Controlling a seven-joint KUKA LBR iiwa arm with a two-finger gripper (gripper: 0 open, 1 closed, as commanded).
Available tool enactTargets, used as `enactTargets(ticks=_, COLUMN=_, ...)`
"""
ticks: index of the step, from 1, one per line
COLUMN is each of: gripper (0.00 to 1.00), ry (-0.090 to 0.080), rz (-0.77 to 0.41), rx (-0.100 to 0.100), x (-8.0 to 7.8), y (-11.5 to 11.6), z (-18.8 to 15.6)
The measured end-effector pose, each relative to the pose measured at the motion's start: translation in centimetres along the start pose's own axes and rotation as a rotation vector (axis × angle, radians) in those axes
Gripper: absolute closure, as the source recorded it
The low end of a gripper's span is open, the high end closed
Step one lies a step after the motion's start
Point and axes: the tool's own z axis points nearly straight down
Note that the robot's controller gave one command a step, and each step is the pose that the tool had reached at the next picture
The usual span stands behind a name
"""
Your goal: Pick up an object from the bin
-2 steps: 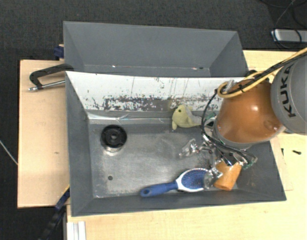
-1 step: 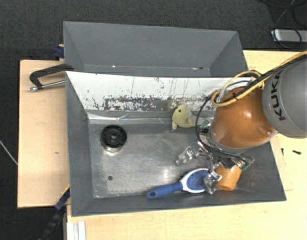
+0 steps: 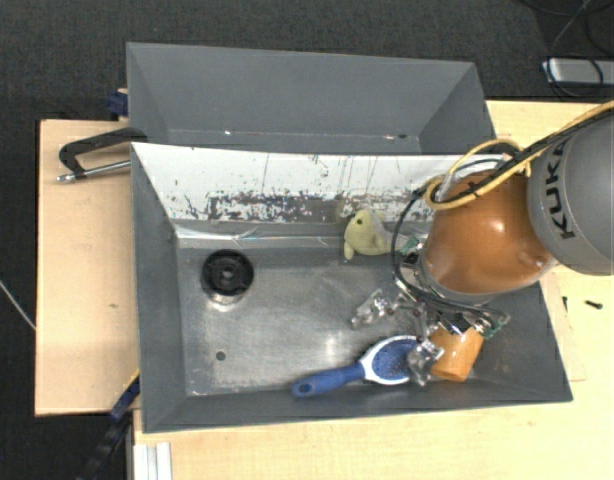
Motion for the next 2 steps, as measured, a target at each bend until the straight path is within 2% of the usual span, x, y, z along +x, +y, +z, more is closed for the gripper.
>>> enactTargets(ticks=1, gripper=1.00, ry=0.007, rz=0.000, rx=-0.002, x=0.2, y=-0.1, z=0.0)
enactTargets(ticks=2, gripper=1.00, ry=-0.012, rz=0.002, rx=0.005, x=0.0, y=-0.2, z=-9.2)
